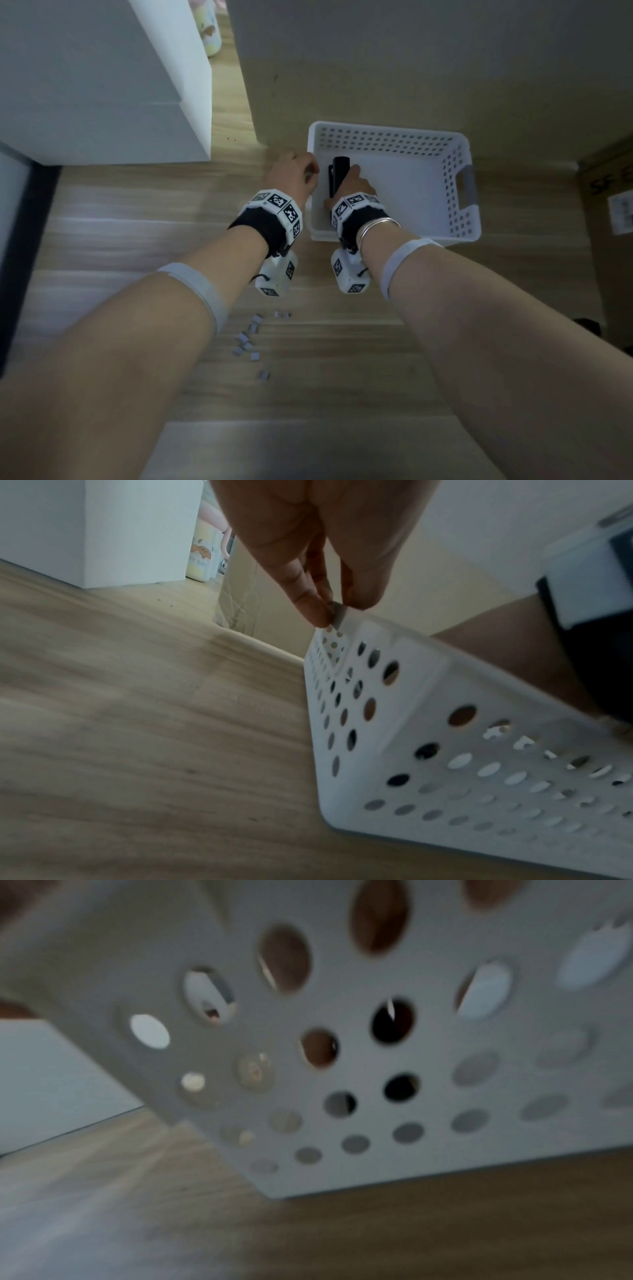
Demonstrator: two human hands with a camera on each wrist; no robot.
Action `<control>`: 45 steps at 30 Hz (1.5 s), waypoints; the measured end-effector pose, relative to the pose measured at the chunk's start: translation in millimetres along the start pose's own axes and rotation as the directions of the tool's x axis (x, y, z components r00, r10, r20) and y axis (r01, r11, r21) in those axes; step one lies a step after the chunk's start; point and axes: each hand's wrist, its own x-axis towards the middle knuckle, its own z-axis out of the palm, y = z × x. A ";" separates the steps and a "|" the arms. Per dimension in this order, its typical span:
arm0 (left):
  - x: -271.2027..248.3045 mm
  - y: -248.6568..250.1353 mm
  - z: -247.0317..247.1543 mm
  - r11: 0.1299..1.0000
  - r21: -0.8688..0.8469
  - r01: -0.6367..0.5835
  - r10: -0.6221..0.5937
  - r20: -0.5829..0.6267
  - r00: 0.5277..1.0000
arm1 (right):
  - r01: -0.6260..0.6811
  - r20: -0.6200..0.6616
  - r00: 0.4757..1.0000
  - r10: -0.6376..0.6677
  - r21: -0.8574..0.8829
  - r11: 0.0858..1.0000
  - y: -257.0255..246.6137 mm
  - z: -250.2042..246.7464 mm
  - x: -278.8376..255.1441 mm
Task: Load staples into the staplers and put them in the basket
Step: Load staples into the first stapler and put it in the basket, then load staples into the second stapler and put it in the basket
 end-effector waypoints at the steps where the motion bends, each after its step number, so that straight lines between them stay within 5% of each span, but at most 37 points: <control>1: -1.3 1.9 -1.1 1.000 0.006 0.004 -0.004 0.003 1.000 | 0.004 -0.010 1.000 -0.004 0.001 1.000 0.6 -3.5 -2.0; 9: -27.6 24.9 -16.0 1.000 -0.001 -0.005 0.005 -0.009 1.000 | 0.047 -0.122 0.991 -0.054 -0.065 0.997 22.1 -59.2 -37.2; 16: -77.4 56.0 -7.0 0.998 0.037 -0.058 0.057 0.038 0.998 | -0.060 -0.187 0.982 0.034 -0.135 0.989 91.0 -68.9 -95.7; 23: -134.0 69.6 44.9 0.994 -0.012 -0.110 0.110 0.176 0.978 | -0.201 -0.043 0.978 0.202 -0.421 0.884 198.4 -48.5 -150.9; 32: -172.6 76.1 90.0 0.991 0.011 -0.130 0.121 0.291 0.949 | -0.321 -0.242 0.935 0.261 -0.259 0.911 260.6 -32.6 -174.9; 37: -172.5 74.2 93.7 0.991 0.029 -0.128 0.110 0.338 0.935 | -0.352 -0.150 0.934 0.324 -0.244 0.904 253.8 -44.0 -168.6; 42: -169.2 68.1 86.5 0.996 0.040 -0.086 0.064 0.386 0.920 | -0.071 -0.052 0.997 0.059 -0.264 0.962 202.3 -48.5 -172.3; 45: -167.1 58.6 80.2 0.999 0.040 -0.035 0.016 0.408 0.913 | 0.117 -0.039 0.991 -0.130 -0.246 0.962 166.0 -34.8 -174.8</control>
